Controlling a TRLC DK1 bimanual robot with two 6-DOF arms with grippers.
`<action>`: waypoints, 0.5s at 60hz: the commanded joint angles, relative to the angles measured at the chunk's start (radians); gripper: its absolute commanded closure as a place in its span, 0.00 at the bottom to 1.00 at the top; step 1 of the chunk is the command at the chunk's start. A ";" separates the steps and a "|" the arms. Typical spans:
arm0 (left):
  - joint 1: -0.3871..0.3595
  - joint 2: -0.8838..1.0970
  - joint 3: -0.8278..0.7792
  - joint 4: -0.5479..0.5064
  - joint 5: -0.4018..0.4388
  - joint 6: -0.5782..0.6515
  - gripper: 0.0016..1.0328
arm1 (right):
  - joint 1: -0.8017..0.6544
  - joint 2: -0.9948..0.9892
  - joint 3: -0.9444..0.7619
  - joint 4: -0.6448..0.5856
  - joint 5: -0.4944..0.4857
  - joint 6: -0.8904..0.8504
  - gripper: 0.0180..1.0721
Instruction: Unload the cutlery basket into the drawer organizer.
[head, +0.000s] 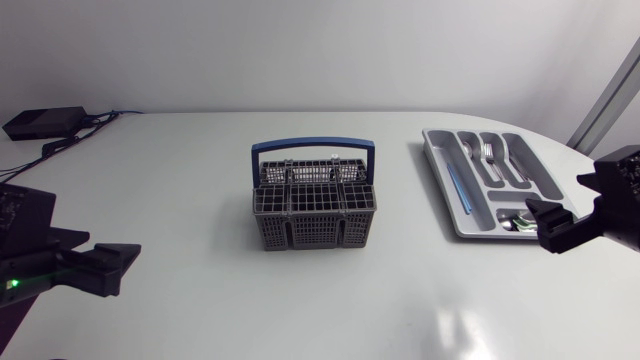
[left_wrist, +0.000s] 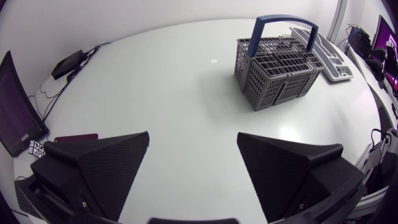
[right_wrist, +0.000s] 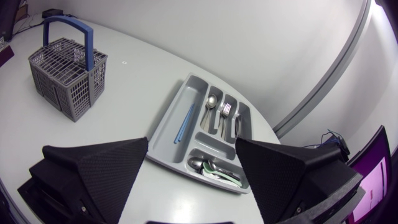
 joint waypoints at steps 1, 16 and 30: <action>0.009 -0.034 -0.037 0.006 -0.012 0.042 0.04 | 0.016 -0.063 -0.045 0.008 0.008 0.052 0.04; 0.063 -0.100 -0.049 0.017 -0.012 0.083 0.04 | 0.053 -0.260 -0.162 0.070 0.028 0.216 0.04; 0.110 -0.126 -0.092 0.132 -0.012 0.126 0.04 | 0.105 -0.395 -0.289 0.153 0.069 0.321 0.04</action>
